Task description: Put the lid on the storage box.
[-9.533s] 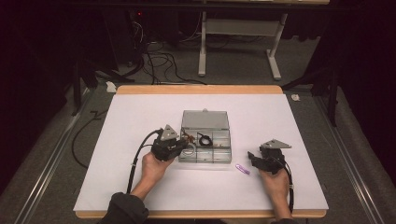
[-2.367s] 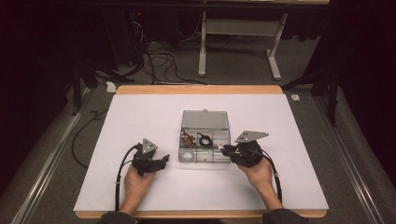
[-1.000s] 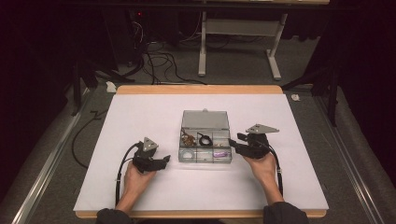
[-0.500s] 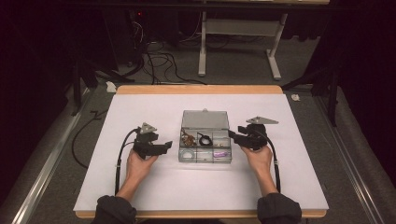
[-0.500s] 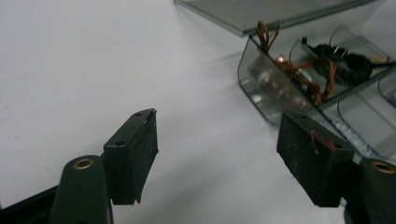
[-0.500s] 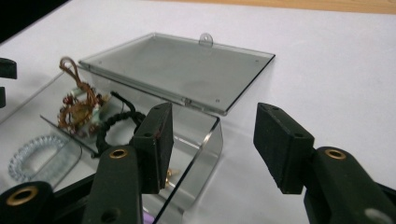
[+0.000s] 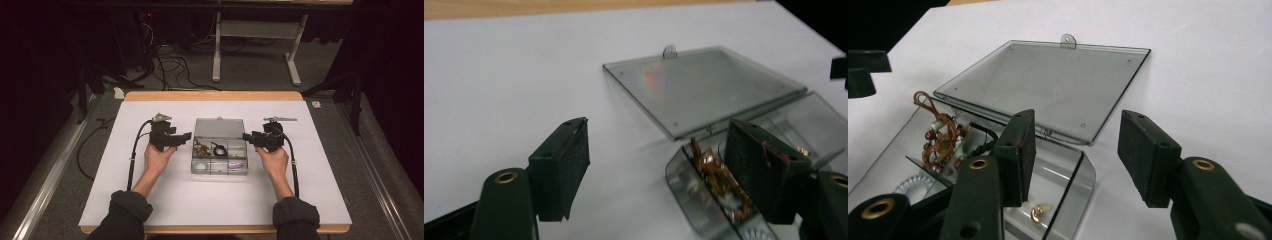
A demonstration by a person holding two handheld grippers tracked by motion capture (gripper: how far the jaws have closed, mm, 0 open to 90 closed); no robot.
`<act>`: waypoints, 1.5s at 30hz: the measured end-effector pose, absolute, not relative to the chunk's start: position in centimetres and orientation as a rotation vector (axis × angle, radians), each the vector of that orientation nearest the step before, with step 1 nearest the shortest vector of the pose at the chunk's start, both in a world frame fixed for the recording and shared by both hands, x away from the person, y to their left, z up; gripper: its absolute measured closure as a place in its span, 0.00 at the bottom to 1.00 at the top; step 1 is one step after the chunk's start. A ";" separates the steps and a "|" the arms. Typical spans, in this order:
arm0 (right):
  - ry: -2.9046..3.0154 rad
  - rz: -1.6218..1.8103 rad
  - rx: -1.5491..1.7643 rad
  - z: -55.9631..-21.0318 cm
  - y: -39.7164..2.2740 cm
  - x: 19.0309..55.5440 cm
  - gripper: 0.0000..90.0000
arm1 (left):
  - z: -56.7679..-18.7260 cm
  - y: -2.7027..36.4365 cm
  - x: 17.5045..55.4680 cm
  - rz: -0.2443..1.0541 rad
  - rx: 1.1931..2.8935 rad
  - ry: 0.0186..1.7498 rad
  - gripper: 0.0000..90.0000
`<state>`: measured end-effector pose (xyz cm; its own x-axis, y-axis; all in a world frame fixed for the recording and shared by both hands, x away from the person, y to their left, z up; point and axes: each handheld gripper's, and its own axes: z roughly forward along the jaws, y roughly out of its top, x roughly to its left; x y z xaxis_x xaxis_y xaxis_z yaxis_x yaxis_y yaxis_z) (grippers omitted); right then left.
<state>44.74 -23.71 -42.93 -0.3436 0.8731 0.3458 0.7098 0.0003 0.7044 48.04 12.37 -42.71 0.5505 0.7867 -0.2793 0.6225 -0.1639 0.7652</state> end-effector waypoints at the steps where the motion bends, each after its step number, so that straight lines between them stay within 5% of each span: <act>1: 2.076 1.260 1.673 -42.9 -23.7 44.7 0.56 | -42.7 12.4 48.0 0.226 1.873 1.151 0.29; 18: 2.110 1.172 1.811 -43.8 -22.1 48.7 0.55 | -43.8 8.7 52.3 0.152 1.901 1.228 0.33; 45: 2.156 1.097 1.920 -45.0 -21.7 50.2 0.50 | -46.1 6.3 53.5 0.042 1.949 1.280 0.31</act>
